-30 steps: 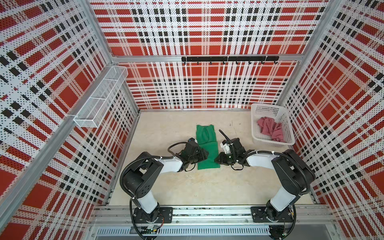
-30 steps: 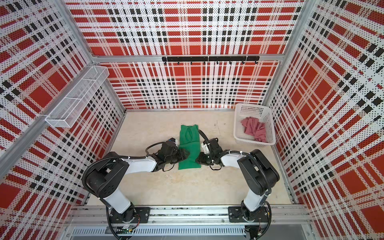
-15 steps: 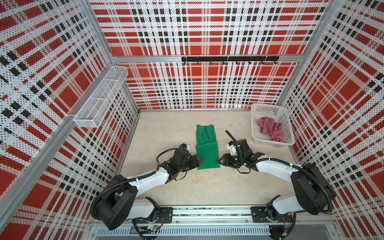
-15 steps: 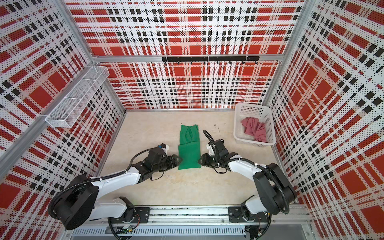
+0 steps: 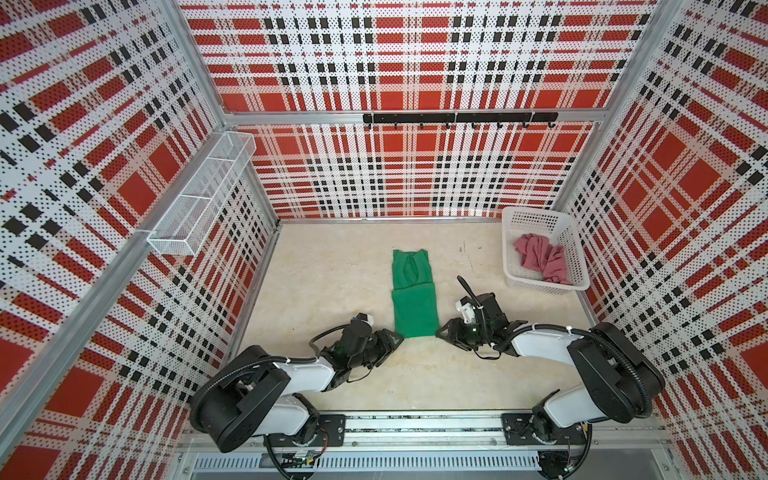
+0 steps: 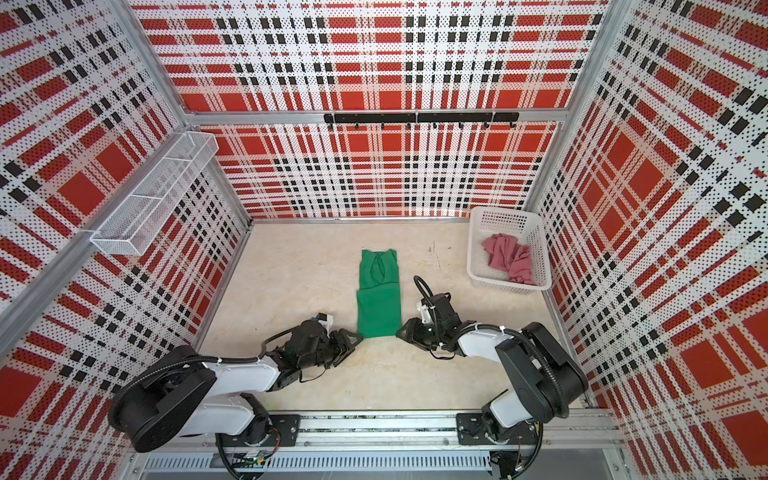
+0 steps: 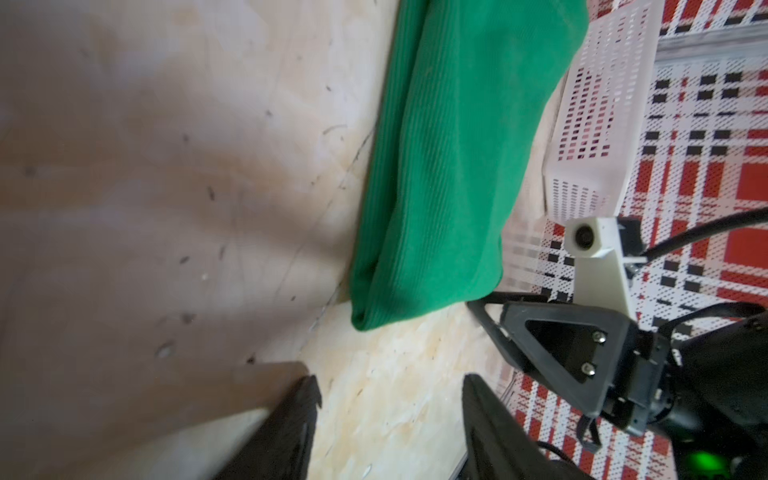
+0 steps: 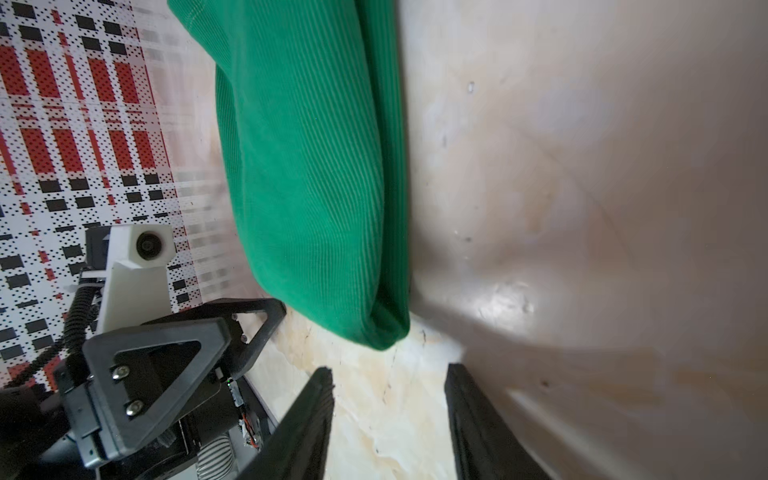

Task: Fold and stack the tank tops
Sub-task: 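Grasp the near folded edge of the green tank top with both grippers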

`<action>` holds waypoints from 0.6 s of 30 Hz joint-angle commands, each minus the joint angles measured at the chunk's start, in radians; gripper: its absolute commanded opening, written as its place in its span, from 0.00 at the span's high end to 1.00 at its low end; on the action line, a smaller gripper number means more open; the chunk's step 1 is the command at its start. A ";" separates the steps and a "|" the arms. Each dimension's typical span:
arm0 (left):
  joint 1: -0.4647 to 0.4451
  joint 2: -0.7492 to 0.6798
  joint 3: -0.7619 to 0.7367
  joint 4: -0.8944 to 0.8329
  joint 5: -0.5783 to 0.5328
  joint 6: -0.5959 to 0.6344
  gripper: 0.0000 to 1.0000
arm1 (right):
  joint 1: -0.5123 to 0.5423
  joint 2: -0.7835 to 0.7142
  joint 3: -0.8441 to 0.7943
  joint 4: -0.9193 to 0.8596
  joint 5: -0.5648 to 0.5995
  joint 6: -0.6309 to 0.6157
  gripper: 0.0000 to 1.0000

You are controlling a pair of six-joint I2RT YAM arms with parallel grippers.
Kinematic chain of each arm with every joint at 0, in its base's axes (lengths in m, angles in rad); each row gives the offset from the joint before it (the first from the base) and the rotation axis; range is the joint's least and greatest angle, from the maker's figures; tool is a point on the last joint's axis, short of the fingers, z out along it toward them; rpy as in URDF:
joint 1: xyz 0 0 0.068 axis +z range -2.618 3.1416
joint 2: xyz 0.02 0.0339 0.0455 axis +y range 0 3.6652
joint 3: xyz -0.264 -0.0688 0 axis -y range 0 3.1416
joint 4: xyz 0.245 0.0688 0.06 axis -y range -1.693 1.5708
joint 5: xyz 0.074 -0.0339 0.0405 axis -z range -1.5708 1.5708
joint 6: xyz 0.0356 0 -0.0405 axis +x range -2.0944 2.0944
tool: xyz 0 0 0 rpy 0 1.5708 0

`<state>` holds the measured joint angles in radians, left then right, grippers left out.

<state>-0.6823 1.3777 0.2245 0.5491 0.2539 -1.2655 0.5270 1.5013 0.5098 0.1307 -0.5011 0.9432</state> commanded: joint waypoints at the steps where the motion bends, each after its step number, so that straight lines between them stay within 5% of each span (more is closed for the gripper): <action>1: -0.008 0.058 -0.017 0.114 -0.023 -0.061 0.43 | -0.004 0.022 -0.015 0.096 -0.004 0.037 0.53; 18: -0.036 0.186 -0.015 0.179 -0.169 -0.105 0.55 | 0.007 0.088 -0.035 0.205 0.015 0.082 0.57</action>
<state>-0.7143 1.5322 0.2241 0.7689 0.1387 -1.3716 0.5278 1.5661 0.4900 0.2966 -0.4976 1.0042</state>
